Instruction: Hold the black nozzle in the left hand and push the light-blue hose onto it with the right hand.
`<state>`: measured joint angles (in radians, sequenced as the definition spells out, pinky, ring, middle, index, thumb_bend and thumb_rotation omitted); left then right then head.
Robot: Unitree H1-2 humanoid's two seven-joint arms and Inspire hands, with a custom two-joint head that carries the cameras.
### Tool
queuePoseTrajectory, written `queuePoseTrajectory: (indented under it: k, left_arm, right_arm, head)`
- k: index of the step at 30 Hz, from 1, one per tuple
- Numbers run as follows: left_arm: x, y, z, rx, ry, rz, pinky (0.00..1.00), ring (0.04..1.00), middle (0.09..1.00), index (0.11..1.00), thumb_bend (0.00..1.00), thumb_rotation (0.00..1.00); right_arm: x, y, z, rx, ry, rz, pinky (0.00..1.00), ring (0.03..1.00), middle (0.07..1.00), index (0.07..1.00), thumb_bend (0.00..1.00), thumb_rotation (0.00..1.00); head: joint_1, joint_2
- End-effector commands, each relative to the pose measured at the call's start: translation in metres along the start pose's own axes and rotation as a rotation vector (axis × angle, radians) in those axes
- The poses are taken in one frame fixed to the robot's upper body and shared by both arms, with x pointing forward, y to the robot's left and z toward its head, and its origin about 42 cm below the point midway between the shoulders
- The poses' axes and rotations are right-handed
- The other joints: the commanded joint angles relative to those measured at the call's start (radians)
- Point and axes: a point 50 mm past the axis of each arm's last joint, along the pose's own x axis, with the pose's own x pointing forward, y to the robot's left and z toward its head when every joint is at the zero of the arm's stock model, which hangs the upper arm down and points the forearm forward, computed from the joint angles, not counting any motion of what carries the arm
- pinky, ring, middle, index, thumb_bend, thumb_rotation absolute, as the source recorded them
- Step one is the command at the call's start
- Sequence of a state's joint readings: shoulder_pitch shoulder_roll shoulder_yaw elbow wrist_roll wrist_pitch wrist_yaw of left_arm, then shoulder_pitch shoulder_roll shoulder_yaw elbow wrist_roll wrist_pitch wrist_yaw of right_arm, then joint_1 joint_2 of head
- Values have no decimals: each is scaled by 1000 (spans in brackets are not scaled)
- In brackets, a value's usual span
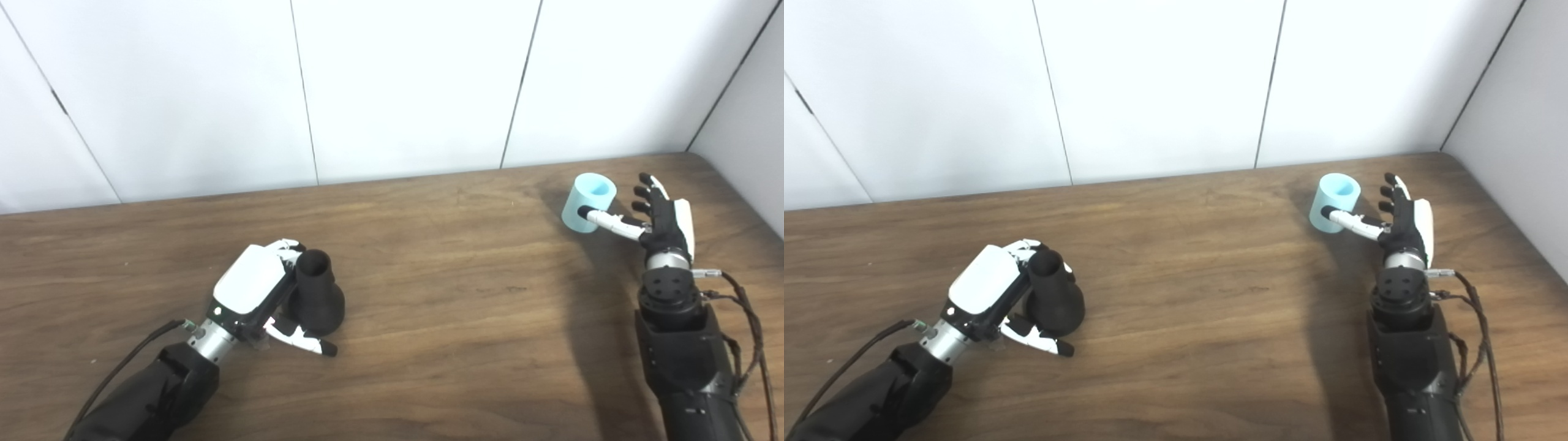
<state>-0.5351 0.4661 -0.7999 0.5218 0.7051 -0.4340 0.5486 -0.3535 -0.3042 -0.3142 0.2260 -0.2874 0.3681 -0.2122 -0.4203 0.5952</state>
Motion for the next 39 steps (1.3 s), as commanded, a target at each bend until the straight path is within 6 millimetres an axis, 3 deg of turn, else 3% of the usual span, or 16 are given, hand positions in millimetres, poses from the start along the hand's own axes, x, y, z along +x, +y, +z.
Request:
queuePoseTrajectory:
  k: [1, 9, 13, 20, 31, 39]
  left_arm:
    - [-70, -104, 75, -281, 66, -113, 741, 476, 484, 481, 524, 0]
    - [-71, -103, 73, -290, 81, -115, 746, 481, 485, 479, 524, 0]
    - [-71, -103, 73, -290, 83, -115, 743, 482, 489, 474, 524, 0]
    - [-70, -104, 74, -292, 81, -113, 746, 481, 484, 480, 524, 0]
    - [-69, -102, 73, -291, 79, -108, 745, 480, 482, 482, 524, 0]
    - [-70, -102, 73, -292, 82, -111, 751, 482, 484, 480, 524, 0]
  right_arm:
    - [18, -2, 38, 30, -131, -14, 749, 850, 890, 900, 927, 251]
    - [23, 10, 40, 3, -142, 26, 717, 846, 893, 866, 937, 227]
    - [21, 17, 45, -15, -184, 48, 687, 794, 839, 845, 945, 230]
    - [22, 26, 47, 6, -200, 90, 733, 822, 854, 869, 933, 238]
    - [19, 40, 54, 7, -203, 131, 673, 757, 798, 813, 940, 212]
    - [18, 41, 56, 7, -214, 111, 588, 650, 661, 602, 894, 93]
  head:
    - [4, 1]
    - [12, 3]
    - [14, 1]
    - [19, -3]
    - [24, -1]
    - [21, 2]
